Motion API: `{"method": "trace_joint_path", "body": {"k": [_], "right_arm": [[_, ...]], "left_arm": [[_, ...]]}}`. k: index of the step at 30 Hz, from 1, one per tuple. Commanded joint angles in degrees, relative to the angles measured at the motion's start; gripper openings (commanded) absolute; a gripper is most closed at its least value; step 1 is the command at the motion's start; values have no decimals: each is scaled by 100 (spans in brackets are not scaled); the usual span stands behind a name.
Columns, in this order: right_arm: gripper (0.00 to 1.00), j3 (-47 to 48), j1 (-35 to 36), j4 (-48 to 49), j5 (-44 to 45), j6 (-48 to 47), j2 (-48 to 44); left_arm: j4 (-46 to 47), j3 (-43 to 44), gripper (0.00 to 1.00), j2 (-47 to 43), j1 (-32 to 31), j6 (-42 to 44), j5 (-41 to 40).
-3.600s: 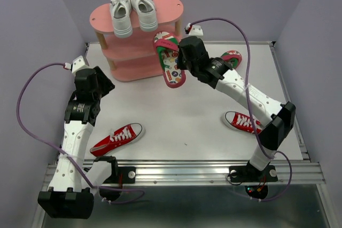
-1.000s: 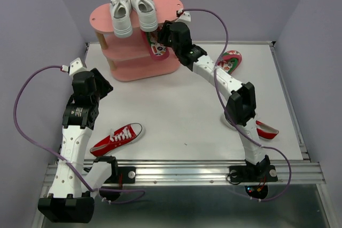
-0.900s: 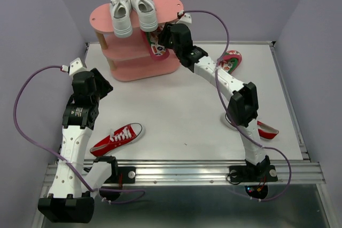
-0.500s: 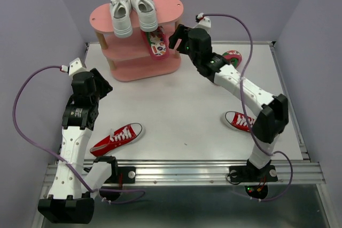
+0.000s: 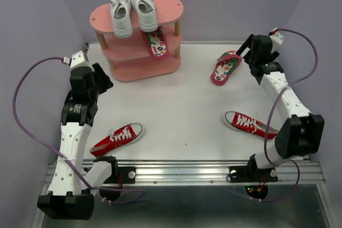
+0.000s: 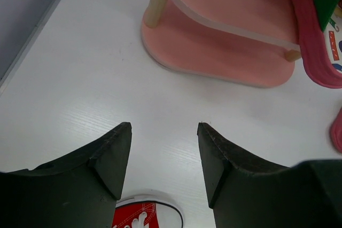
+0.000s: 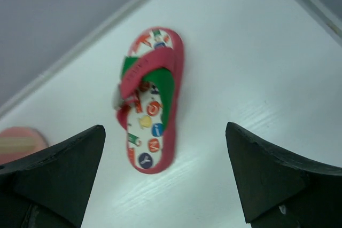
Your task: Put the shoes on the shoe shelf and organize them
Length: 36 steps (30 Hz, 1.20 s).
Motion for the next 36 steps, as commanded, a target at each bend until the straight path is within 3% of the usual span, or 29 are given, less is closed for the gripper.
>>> {"method": "trace_joint_path", "body": {"k": [1, 9, 14, 20, 24, 25, 28, 36], "right_arm": [[100, 215, -87, -655, -595, -357, 789], [100, 1006, -394, -411, -752, -323, 2519], [97, 1349, -448, -164, -709, -191, 3126], [78, 1401, -448, 566, -472, -121, 3444], [60, 1411, -448, 768, -340, -76, 3585], [41, 1359, -448, 881, -340, -68, 3472], [1, 867, -448, 1241, -410, -111, 2947], [1, -162, -255, 1007, -1471, -691, 1433]], "left_arm": [[244, 8, 63, 129, 13, 57, 330], [200, 16, 63, 226, 4, 12, 278], [130, 43, 64, 244, 4, 30, 234], [25, 51, 64, 156, 4, -32, 242], [-107, 52, 64, 59, 4, 3, 93], [-116, 43, 64, 50, 4, -5, 67], [-81, -10, 63, 59, 4, -40, 119], [60, -19, 64, 235, 4, -32, 260]]}}
